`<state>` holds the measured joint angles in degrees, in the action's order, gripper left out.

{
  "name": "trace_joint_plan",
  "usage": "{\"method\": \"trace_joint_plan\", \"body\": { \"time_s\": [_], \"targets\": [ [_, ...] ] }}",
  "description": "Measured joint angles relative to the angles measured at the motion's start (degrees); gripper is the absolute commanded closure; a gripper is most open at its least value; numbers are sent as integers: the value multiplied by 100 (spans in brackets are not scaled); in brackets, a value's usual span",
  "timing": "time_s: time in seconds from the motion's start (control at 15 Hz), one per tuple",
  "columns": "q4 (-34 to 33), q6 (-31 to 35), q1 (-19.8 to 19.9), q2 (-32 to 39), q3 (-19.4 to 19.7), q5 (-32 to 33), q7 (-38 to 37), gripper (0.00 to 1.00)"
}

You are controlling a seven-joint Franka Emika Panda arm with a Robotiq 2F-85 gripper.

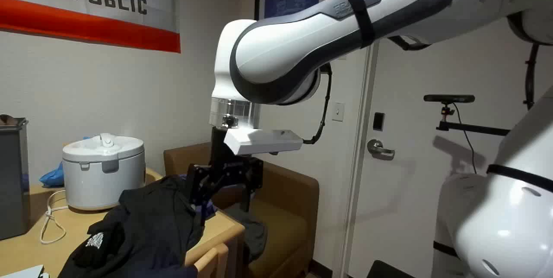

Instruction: Put the black jersey on the chair.

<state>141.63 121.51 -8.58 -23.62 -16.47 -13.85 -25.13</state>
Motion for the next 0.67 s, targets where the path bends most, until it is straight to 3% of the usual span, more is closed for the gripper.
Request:
{"method": "trace_joint_plan", "body": {
  "time_s": [0.33,0.67],
  "targets": [
    [1,1,10,21,35,164,11,0],
    [-184,10,261,255,278,1066,246,0]
  ]
}}
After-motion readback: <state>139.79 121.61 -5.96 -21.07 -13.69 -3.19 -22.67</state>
